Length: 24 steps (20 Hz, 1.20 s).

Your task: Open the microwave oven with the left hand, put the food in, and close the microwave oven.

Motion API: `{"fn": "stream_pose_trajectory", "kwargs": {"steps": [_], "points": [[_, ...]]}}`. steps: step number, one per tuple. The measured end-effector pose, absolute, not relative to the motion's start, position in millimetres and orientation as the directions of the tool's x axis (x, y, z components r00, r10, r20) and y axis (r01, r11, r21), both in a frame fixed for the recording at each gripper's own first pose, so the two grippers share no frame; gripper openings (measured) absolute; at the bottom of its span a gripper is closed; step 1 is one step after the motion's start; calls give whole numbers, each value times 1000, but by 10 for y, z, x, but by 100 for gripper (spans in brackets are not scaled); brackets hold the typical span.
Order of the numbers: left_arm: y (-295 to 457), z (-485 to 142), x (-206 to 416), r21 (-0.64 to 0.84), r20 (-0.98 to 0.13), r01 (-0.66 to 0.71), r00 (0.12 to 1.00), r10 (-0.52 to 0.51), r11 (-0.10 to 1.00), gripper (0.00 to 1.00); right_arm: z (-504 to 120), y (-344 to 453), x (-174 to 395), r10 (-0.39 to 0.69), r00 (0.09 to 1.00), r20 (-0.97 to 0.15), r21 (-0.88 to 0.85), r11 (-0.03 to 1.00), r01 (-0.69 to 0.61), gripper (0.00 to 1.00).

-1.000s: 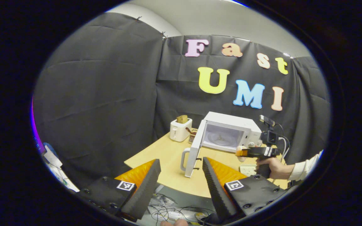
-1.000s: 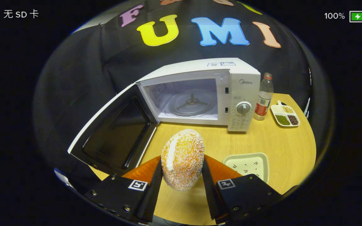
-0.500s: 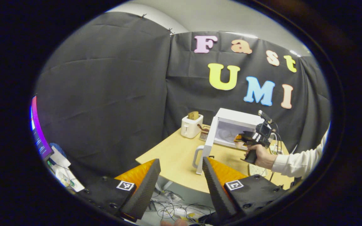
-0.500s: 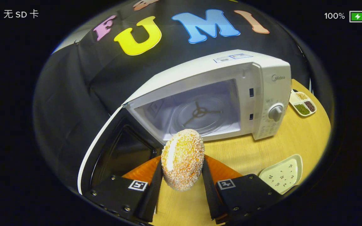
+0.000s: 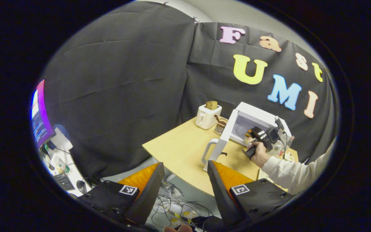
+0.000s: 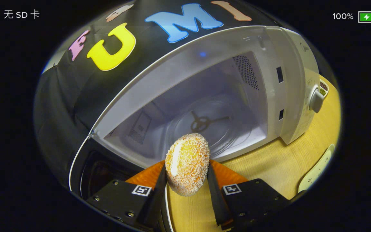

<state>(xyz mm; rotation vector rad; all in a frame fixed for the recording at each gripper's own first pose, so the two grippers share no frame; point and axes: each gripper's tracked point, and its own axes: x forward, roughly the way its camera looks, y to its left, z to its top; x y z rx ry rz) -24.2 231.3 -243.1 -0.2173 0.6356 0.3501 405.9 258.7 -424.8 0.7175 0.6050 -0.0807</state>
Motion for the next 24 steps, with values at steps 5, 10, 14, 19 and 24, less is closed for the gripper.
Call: {"fn": "stream_pose_trajectory", "kwargs": {"steps": [5, 10, 14, 19, 24], "points": [[2274, -2481, -287, -40, -641, -386, 718, 272, 922, 92, -4426, 2463, 4329, 40, 833, -551, 568, 750, 340, 65], [2252, -2522, -338, -32, -660, -405, 695, 285, 914, 92, -4648, 2446, 4666, -40, 835, -548, 561, 722, 403, 68], [2270, -2557, -404, -25, -665, -417, 686, 296, 909, 92, -4567, 2486, 4705, -33, 852, -523, 599, 696, 395, 76], [2270, -2545, -453, -28, -661, -428, 686, 304, 903, 90, -4563, 2400, 4871, -72, 883, -464, 635, 668, 388, 92], [2341, -2559, -496, -54, -651, -454, 692, 313, 889, 92, -4505, 2399, 4700, -45, 880, -473, 599, 715, 359, 94]]}}
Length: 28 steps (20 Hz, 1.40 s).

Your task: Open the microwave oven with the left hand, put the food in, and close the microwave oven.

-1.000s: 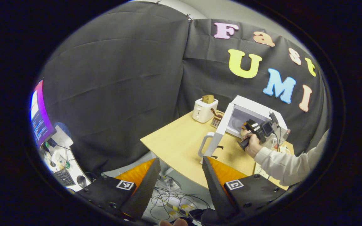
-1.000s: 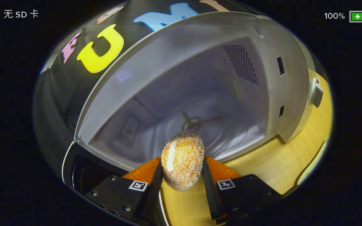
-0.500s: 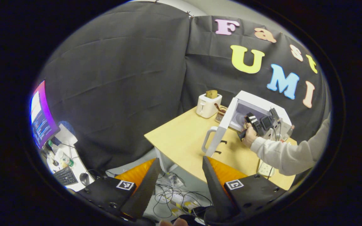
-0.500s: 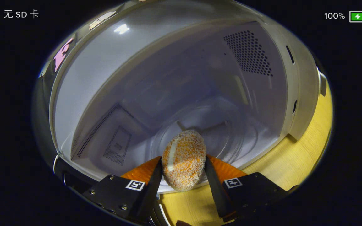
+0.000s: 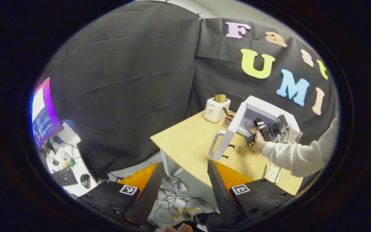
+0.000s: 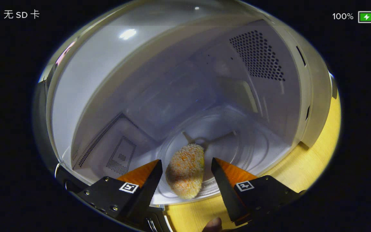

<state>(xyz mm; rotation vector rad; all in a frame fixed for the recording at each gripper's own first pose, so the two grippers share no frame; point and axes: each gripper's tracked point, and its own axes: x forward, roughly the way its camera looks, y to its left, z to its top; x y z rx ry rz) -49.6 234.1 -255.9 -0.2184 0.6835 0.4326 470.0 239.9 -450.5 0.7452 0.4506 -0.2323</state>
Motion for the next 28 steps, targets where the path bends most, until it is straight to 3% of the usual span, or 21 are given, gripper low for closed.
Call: {"fn": "stream_pose_trajectory", "kwargs": {"steps": [5, 6, 9, 12, 14, 15, 21, 23, 24, 25, 28], "points": [[2482, -2476, -483, -65, -621, -468, 710, 331, 881, 88, -4206, 2372, 4434, 7, 906, -423, 590, 761, 269, 97], [2506, -2435, -505, -66, -609, -472, 717, 339, 879, 93, -4147, 2330, 4378, 7, 907, -422, 575, 776, 261, 97], [2580, -2391, -617, -94, -584, -489, 733, 350, 867, 93, -3952, 2365, 4151, 55, 911, -409, 562, 802, 204, 97], [2663, -2343, -771, -138, -553, -501, 755, 353, 854, 88, -3748, 2431, 3825, 112, 903, -415, 527, 838, 138, 97], [2717, -2329, -881, -158, -533, -488, 774, 342, 858, 88, -3604, 2492, 3483, 156, 889, -431, 486, 870, 83, 97], [2759, -2316, -918, -161, -517, -474, 788, 335, 866, 93, -3559, 2539, 3274, 185, 877, -443, 468, 882, 50, 97], [3000, -2297, -985, -219, -439, -377, 862, 254, 900, 88, -3044, 2606, 2191, 292, 859, -421, 353, 925, -142, 97], [3055, -2313, -960, -229, -416, -352, 878, 235, 908, 98, -2904, 2586, 1944, 305, 860, -410, 325, 930, -174, 97], [3081, -2326, -928, -231, -412, -342, 883, 227, 911, 98, -2855, 2573, 1850, 314, 856, -410, 309, 931, -193, 98], [3073, -2377, -899, -235, -413, -331, 885, 215, 914, 87, -2842, 2526, 1752, 310, 853, -420, 279, 938, -203, 98], [3095, -2466, -750, -250, -410, -309, 893, 189, 918, 87, -2695, 2319, 1575, 301, 855, -422, 205, 950, -234, 98]]}}
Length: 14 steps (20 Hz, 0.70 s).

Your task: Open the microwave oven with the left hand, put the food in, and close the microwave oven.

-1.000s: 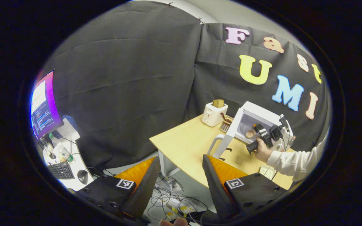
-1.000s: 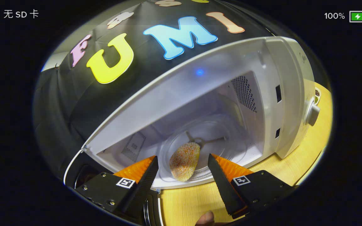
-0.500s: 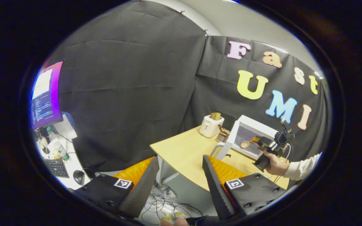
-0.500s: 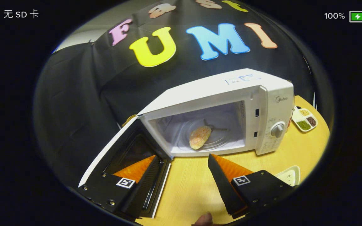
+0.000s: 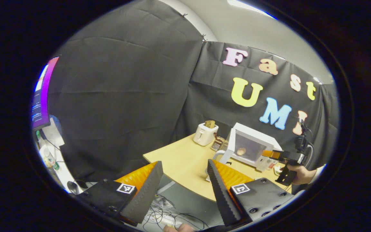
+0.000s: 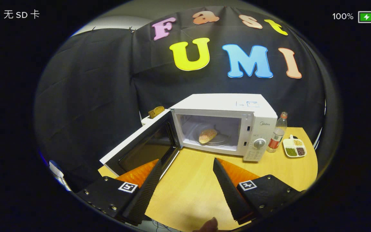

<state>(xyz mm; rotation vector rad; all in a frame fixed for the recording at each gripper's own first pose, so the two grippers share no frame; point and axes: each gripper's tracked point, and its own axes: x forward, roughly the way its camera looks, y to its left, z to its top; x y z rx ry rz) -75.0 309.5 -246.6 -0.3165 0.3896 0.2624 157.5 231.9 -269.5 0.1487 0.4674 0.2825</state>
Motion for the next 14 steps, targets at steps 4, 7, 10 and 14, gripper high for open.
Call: {"fn": "stream_pose_trajectory", "kwargs": {"steps": [4, 7, 10, 14], "points": [[3180, -2774, -468, -209, -439, -295, 880, 180, 932, 87, -2480, 2125, 1427, 319, 862, -394, 191, 946, -263, 98], [3146, -2988, -192, -186, -465, -279, 870, 165, 942, 87, -2355, 2006, 1274, 351, 847, -399, 185, 936, -301, 98], [2984, -3234, 163, -173, -496, -249, 858, 135, 953, 96, -2247, 1783, 1081, 356, 847, -394, 130, 934, -332, 98], [2790, -3715, 838, -142, -550, -242, 825, 127, 960, 93, -2206, 1587, 767, 395, 832, -389, 107, 917, -385, 98]]}}
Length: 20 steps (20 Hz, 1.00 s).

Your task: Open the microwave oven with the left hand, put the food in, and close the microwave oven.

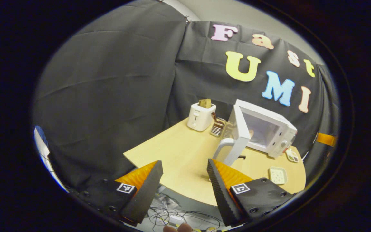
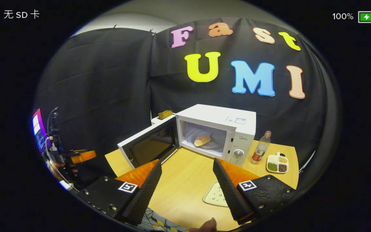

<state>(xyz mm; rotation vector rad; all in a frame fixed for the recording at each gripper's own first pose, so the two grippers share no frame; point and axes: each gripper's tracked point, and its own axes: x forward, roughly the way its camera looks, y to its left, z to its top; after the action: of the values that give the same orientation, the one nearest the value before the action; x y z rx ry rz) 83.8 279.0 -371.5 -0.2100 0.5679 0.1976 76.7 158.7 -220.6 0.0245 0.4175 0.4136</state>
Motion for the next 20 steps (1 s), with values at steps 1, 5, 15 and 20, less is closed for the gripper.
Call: {"fn": "stream_pose_trajectory", "kwargs": {"steps": [1, 5, 15, 20], "points": [[2732, -3814, 1013, -134, -562, -242, 817, 128, 961, 96, -2192, 1481, 756, 399, 829, -393, 82, 913, -400, 98], [2511, -4116, 1671, -62, -603, -208, 787, 130, 976, 99, -2189, 900, 825, 376, 836, -400, 87, 923, -374, 97], [1595, -4122, 2090, -85, -626, -158, 777, 70, 984, 92, -2201, -217, 933, 239, 893, -381, 175, 967, -184, 98], [809, -4065, 2457, -144, -598, 6, 796, -92, 990, 96, -2226, -293, 1067, 143, 898, -416, 180, 981, -73, 98]]}}
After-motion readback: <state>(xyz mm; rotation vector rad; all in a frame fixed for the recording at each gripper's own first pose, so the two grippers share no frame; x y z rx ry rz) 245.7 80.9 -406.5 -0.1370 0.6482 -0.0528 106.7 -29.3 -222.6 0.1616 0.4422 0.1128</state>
